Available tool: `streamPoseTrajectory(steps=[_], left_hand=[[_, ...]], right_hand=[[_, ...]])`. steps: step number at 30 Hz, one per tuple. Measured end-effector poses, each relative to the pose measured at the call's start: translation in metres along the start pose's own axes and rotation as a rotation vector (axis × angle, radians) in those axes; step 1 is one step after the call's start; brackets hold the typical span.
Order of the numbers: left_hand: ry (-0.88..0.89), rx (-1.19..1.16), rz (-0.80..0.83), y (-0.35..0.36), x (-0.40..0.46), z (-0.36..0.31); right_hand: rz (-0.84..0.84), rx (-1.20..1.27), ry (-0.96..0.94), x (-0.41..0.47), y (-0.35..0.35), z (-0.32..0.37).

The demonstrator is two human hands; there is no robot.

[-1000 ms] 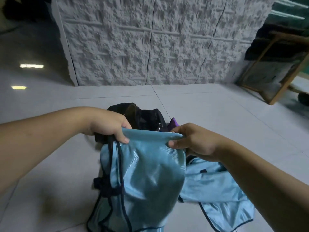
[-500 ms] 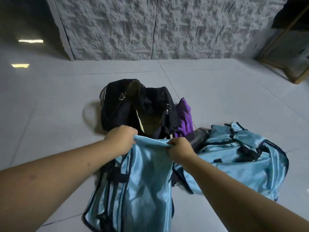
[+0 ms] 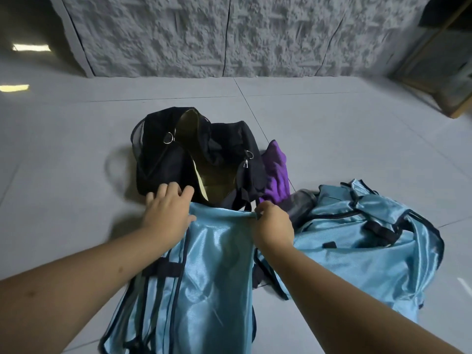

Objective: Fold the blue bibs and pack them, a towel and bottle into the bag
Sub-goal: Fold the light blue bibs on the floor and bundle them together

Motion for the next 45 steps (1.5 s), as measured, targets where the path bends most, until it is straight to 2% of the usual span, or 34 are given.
streamPoseTrajectory(steps=[3,6,16,22,25,31,34,38,45], left_hand=[[0.103,-0.049,-0.090,-0.012,-0.004,-0.020],[0.108,-0.103,-0.161,-0.023,-0.004,-0.038],[0.287,-0.247,-0.189,-0.028,0.000,-0.123],[0.364,-0.299,-0.158,-0.016,0.008,-0.157],[0.438,-0.320,-0.167,-0.021,0.003,-0.172],[0.447,-0.318,-0.055,-0.021,0.002,-0.186],[0.460,-0.308,-0.011,-0.025,0.004,-0.192],[0.446,-0.321,0.041,-0.033,0.005,-0.201],[0.479,-0.368,0.075,-0.046,0.008,-0.226]], right_hand=[[-0.046,0.168,-0.039,-0.003,-0.011,-0.006],[-0.129,0.243,-0.058,-0.007,-0.036,-0.026],[-0.387,0.109,0.140,-0.011,-0.146,-0.162],[-0.432,0.104,0.211,-0.004,-0.176,-0.203],[-0.417,0.042,0.195,0.002,-0.181,-0.206],[-0.389,-0.033,0.197,0.025,-0.180,-0.213],[-0.399,-0.002,0.202,0.030,-0.187,-0.217],[-0.496,0.112,0.124,0.025,-0.200,-0.206],[-0.510,0.336,-0.083,0.003,-0.221,-0.138]])
Point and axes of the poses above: each hand's wrist, its own x-axis towards the middle knuckle, its own y-axis out of the palm, z = x × y, the point moved 5 cm from there along x, towards the middle knuckle, and after that the axes turned 3 degrees about z, right-handed, at the moved point
